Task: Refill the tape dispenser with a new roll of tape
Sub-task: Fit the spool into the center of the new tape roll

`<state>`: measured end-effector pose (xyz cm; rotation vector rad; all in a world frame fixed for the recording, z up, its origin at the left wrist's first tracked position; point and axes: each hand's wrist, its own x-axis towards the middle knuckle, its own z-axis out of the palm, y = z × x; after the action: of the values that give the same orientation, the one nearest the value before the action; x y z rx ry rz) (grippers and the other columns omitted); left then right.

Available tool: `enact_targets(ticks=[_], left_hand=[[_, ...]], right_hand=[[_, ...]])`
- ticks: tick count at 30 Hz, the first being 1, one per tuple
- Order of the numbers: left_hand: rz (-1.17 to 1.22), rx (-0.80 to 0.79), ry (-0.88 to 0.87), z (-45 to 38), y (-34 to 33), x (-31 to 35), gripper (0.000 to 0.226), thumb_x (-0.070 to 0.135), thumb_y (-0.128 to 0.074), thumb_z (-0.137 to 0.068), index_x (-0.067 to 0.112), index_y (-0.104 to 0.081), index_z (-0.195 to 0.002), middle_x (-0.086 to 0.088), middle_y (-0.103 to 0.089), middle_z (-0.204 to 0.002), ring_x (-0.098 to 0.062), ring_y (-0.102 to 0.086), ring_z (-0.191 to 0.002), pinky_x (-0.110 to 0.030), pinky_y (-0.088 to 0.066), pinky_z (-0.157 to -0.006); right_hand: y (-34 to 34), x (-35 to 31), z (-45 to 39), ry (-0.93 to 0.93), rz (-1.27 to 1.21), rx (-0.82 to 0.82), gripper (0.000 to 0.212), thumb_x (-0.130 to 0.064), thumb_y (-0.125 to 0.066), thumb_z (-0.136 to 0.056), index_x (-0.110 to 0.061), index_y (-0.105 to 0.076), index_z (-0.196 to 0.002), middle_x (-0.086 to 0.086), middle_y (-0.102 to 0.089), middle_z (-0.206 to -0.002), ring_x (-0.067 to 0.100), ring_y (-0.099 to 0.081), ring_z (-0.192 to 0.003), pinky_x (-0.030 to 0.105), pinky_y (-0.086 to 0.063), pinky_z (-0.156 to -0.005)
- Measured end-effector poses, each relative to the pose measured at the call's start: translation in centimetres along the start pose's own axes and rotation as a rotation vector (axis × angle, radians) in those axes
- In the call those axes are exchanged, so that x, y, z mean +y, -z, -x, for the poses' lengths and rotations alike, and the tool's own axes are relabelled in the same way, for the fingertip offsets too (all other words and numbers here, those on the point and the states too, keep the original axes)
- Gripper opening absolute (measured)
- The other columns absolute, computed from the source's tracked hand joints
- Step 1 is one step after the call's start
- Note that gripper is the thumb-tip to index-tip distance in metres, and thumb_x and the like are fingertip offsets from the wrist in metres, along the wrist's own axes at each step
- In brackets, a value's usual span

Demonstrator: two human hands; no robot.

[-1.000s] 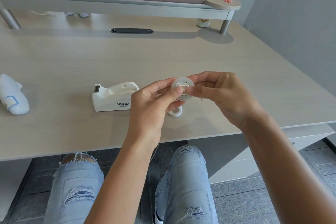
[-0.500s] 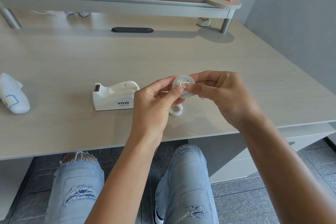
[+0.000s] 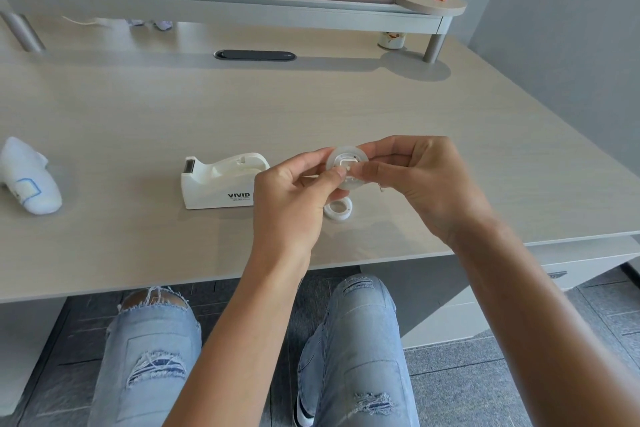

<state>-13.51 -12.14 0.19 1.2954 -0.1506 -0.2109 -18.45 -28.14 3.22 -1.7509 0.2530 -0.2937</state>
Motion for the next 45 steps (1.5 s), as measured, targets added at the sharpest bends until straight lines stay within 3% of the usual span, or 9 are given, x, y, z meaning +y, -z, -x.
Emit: enact_targets(ticks=[4,9,13,16,19,27,34,39,45], left_hand=[[-0.007,0.001,0.002,-0.1,0.1,-0.1,0.019,0.005,-0.08,-0.085,0.021,-0.081,-0.095,-0.005,-0.083,-0.086,-0.022,-0.078,-0.076,-0.052,-0.062,-0.09],[0.045,-0.024,0.05,-0.4,0.4,0.0,0.022,0.002,-0.077,-0.086,0.006,-0.079,-0.107,-0.017,-0.082,-0.099,-0.025,-0.076,-0.082,-0.047,-0.063,-0.091],[0.089,-0.08,0.088,-0.5,0.9,0.0,0.024,0.001,-0.075,-0.087,0.001,-0.078,-0.11,-0.02,-0.081,-0.103,-0.024,-0.076,-0.088,-0.037,-0.064,-0.086],[0.141,-0.138,0.137,-0.6,1.4,0.3,0.022,0.002,-0.074,-0.088,0.002,-0.079,-0.109,-0.018,-0.081,-0.104,-0.022,-0.076,-0.091,-0.031,-0.062,-0.084],[0.182,-0.179,0.176,-0.6,1.5,0.4,0.019,0.003,-0.072,-0.089,0.005,-0.08,-0.106,-0.012,-0.081,-0.099,-0.02,-0.074,-0.09,-0.029,-0.062,-0.084],[0.285,-0.183,0.316,-0.9,1.5,0.3,0.012,0.002,-0.07,-0.089,0.007,-0.079,-0.094,-0.007,-0.078,-0.09,-0.017,-0.071,-0.079,-0.028,-0.063,-0.078],[0.224,-0.132,0.249,-0.8,1.1,0.0,0.016,0.001,-0.07,-0.09,0.001,-0.078,-0.104,-0.02,-0.079,-0.106,-0.029,-0.071,-0.096,-0.03,-0.063,-0.08],[0.177,-0.135,0.192,-0.8,1.1,-0.3,0.021,0.003,-0.071,-0.09,0.0,-0.078,-0.11,-0.02,-0.08,-0.11,-0.026,-0.075,-0.097,-0.029,-0.06,-0.081],[0.234,-0.157,0.207,-0.7,1.2,0.0,0.017,0.002,-0.069,-0.092,0.003,-0.078,-0.105,-0.022,-0.079,-0.11,-0.031,-0.07,-0.099,-0.037,-0.058,-0.09]], right_hand=[[-0.2,-0.1,-0.1,-0.002,0.017,0.001,0.021,-0.012,-0.089,-0.079,-0.007,-0.082,-0.098,0.007,-0.084,-0.089,0.009,-0.076,-0.074,0.009,-0.05,-0.064],[-0.2,0.0,-0.2,0.01,0.009,-0.023,0.021,-0.012,-0.088,-0.08,-0.005,-0.081,-0.098,0.01,-0.084,-0.089,0.01,-0.074,-0.072,0.012,-0.05,-0.066],[0.0,0.0,-0.3,-0.003,-0.001,-0.047,0.017,-0.015,-0.088,-0.079,-0.009,-0.083,-0.095,0.014,-0.083,-0.093,0.015,-0.072,-0.079,0.03,-0.048,-0.076],[0.2,0.1,-0.4,-0.029,-0.069,-0.102,0.018,-0.013,-0.087,-0.078,-0.009,-0.083,-0.095,0.015,-0.082,-0.093,0.015,-0.068,-0.078,0.035,-0.046,-0.079],[0.2,0.3,-0.5,-0.06,-0.16,-0.141,0.023,-0.018,-0.086,-0.072,-0.009,-0.082,-0.092,0.012,-0.08,-0.089,0.013,-0.065,-0.072,0.032,-0.048,-0.079],[0.2,1.0,-0.7,-0.124,-0.267,-0.173,0.014,-0.015,-0.081,-0.072,-0.012,-0.083,-0.085,0.014,-0.079,-0.093,0.029,-0.064,-0.093,0.027,-0.053,-0.079],[0.0,1.4,-0.8,-0.173,-0.314,-0.182,0.007,-0.014,-0.079,-0.073,-0.015,-0.082,-0.079,0.007,-0.08,-0.088,0.02,-0.069,-0.085,0.026,-0.055,-0.08],[-0.2,1.5,-0.7,-0.258,-0.397,-0.195,0.007,-0.015,-0.081,-0.07,-0.016,-0.081,-0.077,0.01,-0.074,-0.091,0.03,-0.055,-0.094,0.027,-0.05,-0.082],[-0.6,1.1,-0.7,-0.287,-0.411,-0.165,0.01,-0.017,-0.08,-0.073,-0.014,-0.078,-0.082,0.004,-0.074,-0.08,0.011,-0.066,-0.066,0.028,-0.05,-0.084]])
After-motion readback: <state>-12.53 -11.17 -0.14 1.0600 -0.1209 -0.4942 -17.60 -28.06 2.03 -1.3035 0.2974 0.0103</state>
